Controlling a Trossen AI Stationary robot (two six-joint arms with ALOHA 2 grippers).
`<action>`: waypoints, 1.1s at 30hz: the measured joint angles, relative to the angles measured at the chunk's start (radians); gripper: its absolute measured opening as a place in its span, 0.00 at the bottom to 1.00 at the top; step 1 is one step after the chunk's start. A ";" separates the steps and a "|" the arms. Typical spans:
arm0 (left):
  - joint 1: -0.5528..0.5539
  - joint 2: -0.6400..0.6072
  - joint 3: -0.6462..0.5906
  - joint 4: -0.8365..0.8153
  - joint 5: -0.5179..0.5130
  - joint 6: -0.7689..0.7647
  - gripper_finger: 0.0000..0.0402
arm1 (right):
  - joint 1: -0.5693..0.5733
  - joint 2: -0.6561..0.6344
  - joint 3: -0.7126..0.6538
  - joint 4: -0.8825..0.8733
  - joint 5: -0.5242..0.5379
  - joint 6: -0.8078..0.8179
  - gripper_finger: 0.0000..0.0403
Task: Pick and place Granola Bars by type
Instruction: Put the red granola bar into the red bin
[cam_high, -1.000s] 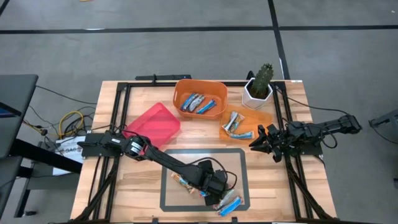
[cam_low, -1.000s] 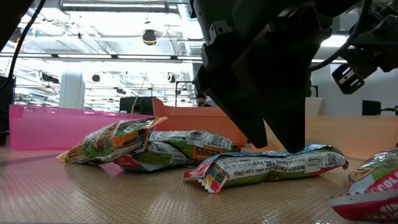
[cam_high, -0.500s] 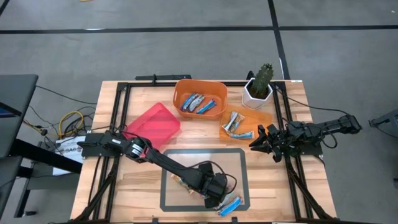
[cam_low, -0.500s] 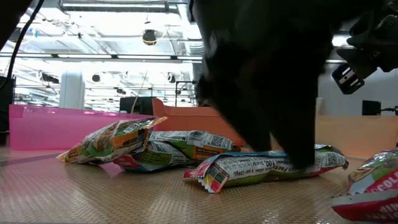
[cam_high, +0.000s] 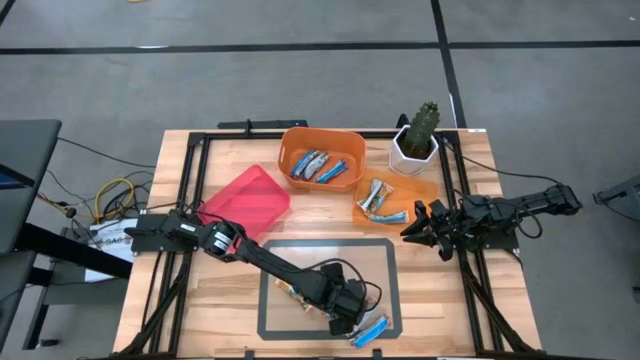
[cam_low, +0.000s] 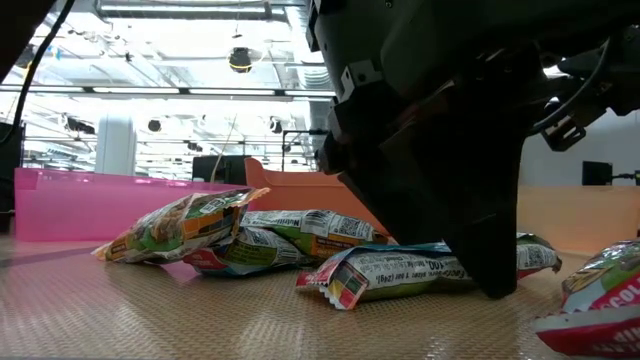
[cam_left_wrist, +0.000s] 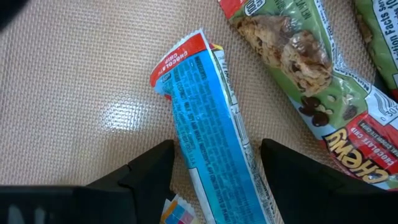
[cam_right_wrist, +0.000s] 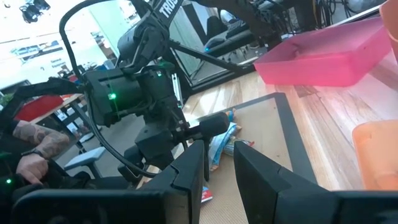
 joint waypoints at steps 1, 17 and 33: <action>0.000 0.000 0.000 0.000 0.000 0.000 0.59 | 0.000 0.000 0.000 0.000 0.000 0.000 0.20; 0.001 0.001 0.000 -0.001 0.007 0.003 0.28 | 0.000 0.000 0.000 0.000 0.000 0.000 0.20; -0.008 0.008 0.083 -0.012 0.004 0.105 0.10 | 0.000 0.000 0.000 0.000 0.000 0.000 0.20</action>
